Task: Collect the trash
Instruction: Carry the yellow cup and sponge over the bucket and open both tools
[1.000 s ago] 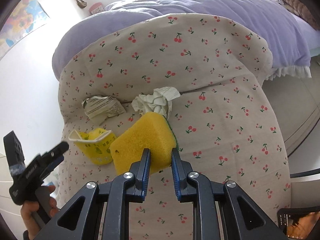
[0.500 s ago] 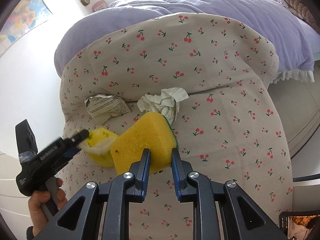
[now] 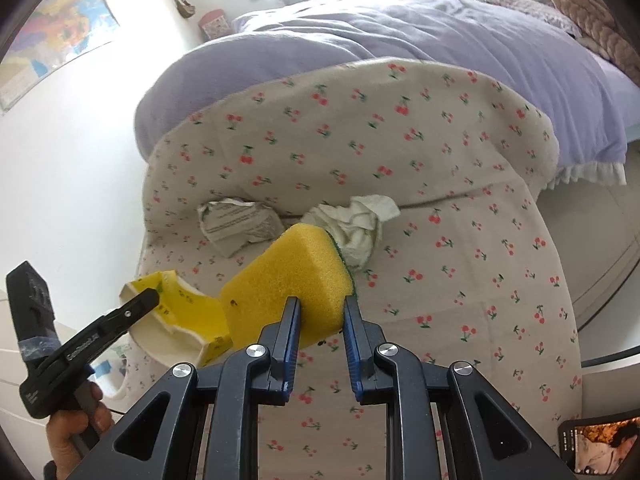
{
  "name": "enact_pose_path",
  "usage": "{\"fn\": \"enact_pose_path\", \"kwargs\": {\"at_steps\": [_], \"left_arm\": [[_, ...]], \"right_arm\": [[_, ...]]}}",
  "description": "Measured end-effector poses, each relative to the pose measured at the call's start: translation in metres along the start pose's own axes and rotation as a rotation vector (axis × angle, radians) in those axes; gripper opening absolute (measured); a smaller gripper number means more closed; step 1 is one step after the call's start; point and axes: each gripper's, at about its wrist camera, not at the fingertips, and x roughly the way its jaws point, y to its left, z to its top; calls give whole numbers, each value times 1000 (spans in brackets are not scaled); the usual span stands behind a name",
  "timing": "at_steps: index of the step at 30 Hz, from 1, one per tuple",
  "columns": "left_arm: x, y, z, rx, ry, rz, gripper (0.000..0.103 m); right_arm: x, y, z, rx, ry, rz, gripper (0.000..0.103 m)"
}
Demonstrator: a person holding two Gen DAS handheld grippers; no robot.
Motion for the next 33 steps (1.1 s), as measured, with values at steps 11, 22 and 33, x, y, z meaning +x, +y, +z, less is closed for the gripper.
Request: {"fn": "enact_pose_path", "kwargs": {"at_steps": [11, 22, 33], "left_arm": [[-50, 33, 5, -19, -88, 51, 27], [-90, 77, 2, -52, -140, 120, 27], [-126, 119, -4, -89, -179, 206, 28]], "right_arm": [[4, 62, -7, -73, -5, 68, 21], [18, 128, -20, -150, 23, 122, 21], [32, 182, -31, -201, 56, 176, 21]]}}
